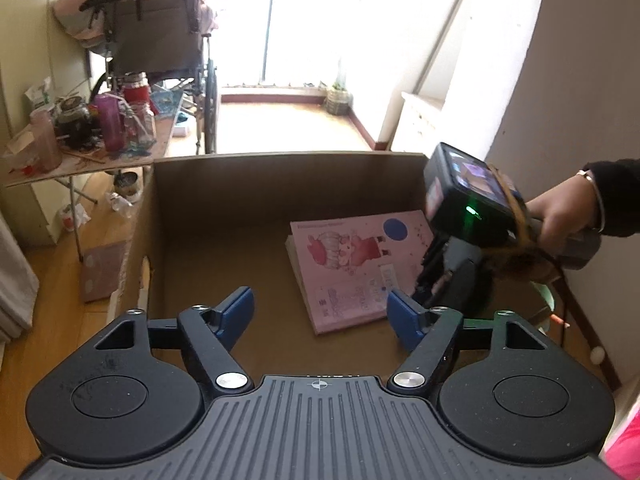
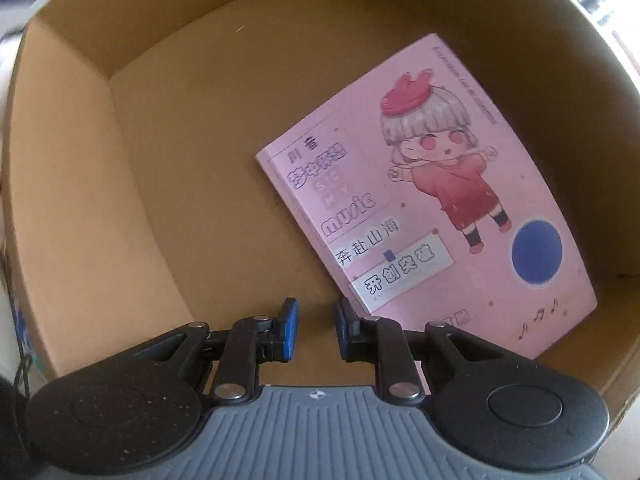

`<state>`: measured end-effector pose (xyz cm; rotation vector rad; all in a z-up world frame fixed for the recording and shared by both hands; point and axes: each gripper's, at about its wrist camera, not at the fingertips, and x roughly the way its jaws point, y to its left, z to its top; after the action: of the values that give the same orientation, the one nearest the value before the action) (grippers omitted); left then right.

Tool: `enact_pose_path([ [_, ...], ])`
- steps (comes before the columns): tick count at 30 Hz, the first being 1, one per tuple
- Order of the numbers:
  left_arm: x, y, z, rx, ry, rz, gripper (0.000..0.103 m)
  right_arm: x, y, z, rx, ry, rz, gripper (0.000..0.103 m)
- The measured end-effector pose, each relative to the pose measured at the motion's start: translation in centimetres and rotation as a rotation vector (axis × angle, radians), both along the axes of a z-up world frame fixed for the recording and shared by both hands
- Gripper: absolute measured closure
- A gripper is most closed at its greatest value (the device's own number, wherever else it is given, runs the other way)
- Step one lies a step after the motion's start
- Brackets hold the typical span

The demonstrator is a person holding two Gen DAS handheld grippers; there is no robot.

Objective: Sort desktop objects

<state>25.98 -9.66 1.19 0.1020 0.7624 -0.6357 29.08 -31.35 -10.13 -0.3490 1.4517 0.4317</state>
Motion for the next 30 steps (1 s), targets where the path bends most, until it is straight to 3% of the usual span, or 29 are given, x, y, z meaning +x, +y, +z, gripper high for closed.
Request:
enact_pose_path([
  [3,-2.0,0.5,0.7,-0.011,-0.024,0.044,0.007,-0.3,-0.2,0.3,0.008,-0.021,-0.043,0.081],
  [10,-7.8,2.4,2.1,-0.065,-0.045,0.118,0.002,-1.3,-0.8,1.5,0.028,-0.062,-0.167,0.081],
  [16,-12.4,4.8,2.6,-0.122,-0.002,0.184,0.001,-2.2,-1.9,2.5,0.077,-0.087,-0.324,0.081],
  [21,-15.8,6.2,2.3,-0.089,0.007,0.237,0.001,-3.2,-3.5,3.3,0.173,-0.061,-0.515,0.081],
  [25,-17.8,7.3,1.8,-0.071,0.042,0.271,0.001,-4.1,-5.5,3.8,0.199,-0.040,-0.625,0.075],
  [29,-19.4,8.1,1.7,-0.060,0.040,0.306,0.001,-8.1,-6.0,7.1,0.303,-0.071,-0.668,0.069],
  [30,-19.8,8.3,1.8,-0.058,0.035,0.312,0.001,-9.3,-6.1,8.4,0.321,-0.102,-0.666,0.062],
])
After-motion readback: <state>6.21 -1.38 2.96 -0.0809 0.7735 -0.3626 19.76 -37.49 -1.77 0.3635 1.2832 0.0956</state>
